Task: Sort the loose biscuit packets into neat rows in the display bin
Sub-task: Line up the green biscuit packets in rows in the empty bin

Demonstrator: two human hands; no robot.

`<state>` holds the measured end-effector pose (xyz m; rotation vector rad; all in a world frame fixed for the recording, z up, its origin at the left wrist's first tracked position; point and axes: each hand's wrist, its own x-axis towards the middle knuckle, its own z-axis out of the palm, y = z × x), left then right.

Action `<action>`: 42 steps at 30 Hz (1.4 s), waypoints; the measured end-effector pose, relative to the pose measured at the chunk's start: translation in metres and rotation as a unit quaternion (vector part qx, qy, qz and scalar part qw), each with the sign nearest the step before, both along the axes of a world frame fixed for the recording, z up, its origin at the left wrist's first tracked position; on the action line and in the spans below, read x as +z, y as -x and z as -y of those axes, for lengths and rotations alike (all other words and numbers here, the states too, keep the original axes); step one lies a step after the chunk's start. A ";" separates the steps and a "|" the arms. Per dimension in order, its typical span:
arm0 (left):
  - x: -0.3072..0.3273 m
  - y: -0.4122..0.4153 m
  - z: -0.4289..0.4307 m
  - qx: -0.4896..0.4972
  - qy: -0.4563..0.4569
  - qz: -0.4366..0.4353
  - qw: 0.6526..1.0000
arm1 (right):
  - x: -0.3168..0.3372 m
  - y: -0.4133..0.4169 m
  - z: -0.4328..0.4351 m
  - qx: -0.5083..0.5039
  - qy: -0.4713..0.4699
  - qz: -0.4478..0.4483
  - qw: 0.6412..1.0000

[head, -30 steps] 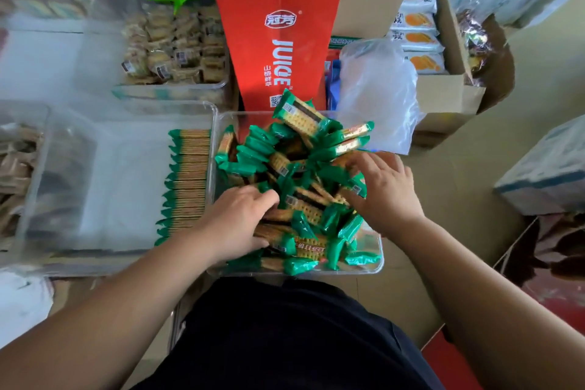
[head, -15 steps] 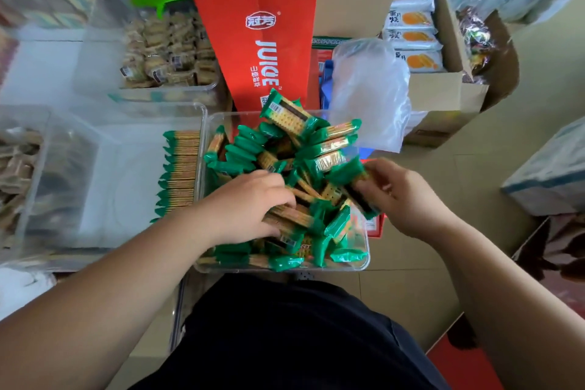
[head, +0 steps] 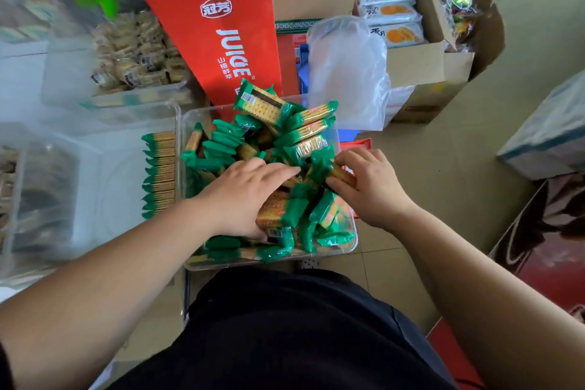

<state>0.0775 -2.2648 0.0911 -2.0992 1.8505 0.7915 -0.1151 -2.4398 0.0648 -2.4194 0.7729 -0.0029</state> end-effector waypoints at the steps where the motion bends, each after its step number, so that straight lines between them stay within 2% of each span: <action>1: -0.001 0.000 0.000 0.000 0.002 0.013 1.000 | 0.000 -0.002 -0.001 0.003 0.003 0.001 1.000; 7: -0.004 -0.004 -0.002 -0.010 0.047 0.062 0.997 | 0.008 -0.015 -0.003 0.007 -0.037 -0.035 0.999; 14: -0.004 -0.004 -0.011 0.045 0.041 0.000 0.998 | 0.015 -0.020 0.000 -0.042 -0.142 -0.011 0.989; 21: -0.001 -0.014 -0.025 0.137 0.052 -0.059 0.988 | 0.017 -0.026 0.000 0.000 -0.083 -0.050 0.995; 28: 0.005 -0.017 -0.032 0.215 0.030 -0.109 0.970 | 0.039 -0.023 0.006 -0.049 -0.093 -0.016 0.994; 33: 0.009 -0.021 -0.038 0.260 0.059 -0.137 0.954 | 0.046 -0.016 0.010 -0.143 -0.188 0.057 0.970; 35: 0.010 -0.021 -0.043 0.297 0.084 -0.162 0.937 | 0.052 -0.017 0.011 -0.131 -0.253 0.088 0.955; 38: 0.014 -0.022 -0.053 0.391 0.161 -0.191 0.886 | 0.060 -0.020 0.006 -0.056 -0.344 0.102 0.932; 42: 0.023 -0.031 -0.076 0.480 0.247 -0.173 0.823 | 0.060 -0.035 -0.011 0.039 -0.351 0.025 0.935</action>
